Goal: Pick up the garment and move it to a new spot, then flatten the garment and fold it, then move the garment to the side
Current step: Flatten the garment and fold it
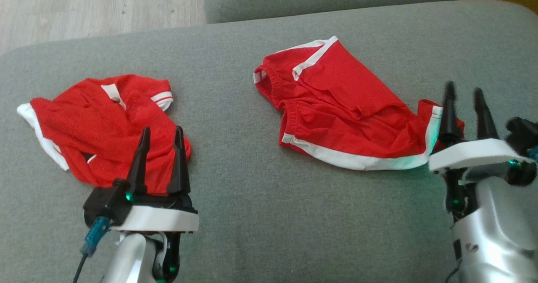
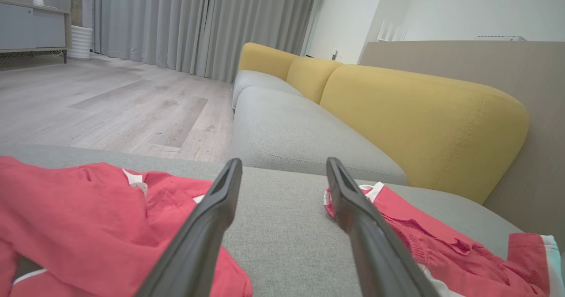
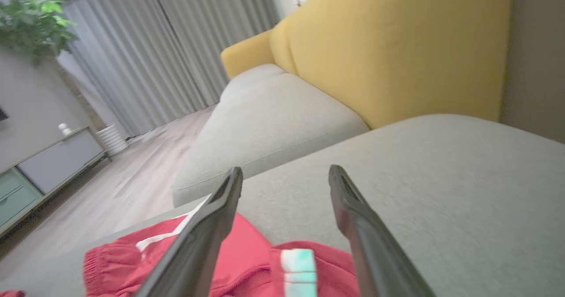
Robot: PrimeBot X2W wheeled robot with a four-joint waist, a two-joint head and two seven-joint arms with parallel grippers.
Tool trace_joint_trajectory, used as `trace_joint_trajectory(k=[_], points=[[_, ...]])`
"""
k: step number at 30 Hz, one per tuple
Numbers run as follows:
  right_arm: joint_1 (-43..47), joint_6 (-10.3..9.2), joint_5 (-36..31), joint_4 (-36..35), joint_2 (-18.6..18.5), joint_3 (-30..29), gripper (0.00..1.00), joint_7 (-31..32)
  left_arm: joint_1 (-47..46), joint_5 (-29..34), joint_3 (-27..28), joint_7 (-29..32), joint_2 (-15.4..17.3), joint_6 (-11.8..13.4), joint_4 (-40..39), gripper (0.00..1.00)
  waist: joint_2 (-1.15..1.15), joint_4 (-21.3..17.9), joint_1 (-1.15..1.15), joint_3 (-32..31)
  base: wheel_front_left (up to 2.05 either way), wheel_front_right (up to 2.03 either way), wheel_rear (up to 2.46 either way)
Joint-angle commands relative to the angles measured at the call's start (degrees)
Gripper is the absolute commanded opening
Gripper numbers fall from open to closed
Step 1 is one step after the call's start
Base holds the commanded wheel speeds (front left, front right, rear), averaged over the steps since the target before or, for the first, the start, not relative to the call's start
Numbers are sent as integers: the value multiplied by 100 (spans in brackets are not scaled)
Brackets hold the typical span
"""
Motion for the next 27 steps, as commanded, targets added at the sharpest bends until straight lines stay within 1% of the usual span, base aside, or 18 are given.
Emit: trace_joint_trajectory(k=[1,6,8,11,14,21,24,27], points=[[37,-4,-205,-437,29,299,100,-133,-257,38,168,-37,12,-15,-219,100,0,-22,-1,-44,0,0,0],[496,-4,-628,-1259,30,829,100,-245,-228,6,85,-37,6,-39,-305,100,0,-56,-1,-143,0,0,0],[734,-4,-636,-1435,30,952,100,-258,-201,-9,46,-37,5,-43,-326,100,0,-58,-1,-177,0,0,0],[1092,-4,-713,-1476,30,1038,100,-267,-147,-106,-25,-37,3,-43,-323,100,0,-47,-1,-209,0,0,0],[1315,-4,-652,-1485,31,1096,100,-277,-107,-194,-117,-37,2,-19,-318,100,0,-42,-1,-193,0,0,0],[1327,-4,-599,-1609,31,1095,100,-289,-173,-198,-258,-37,1,-20,-251,100,0,-74,-1,-95,0,0,0],[1281,-4,-654,-1688,31,1032,100,-291,-336,-84,-453,-35,2,-70,-88,100,0,-109,-1,2,0,0,0],[1252,-4,-678,-1732,31,954,100,-293,-621,58,-783,115,32,-134,177,100,0,-168,-1,116,0,0,0]])
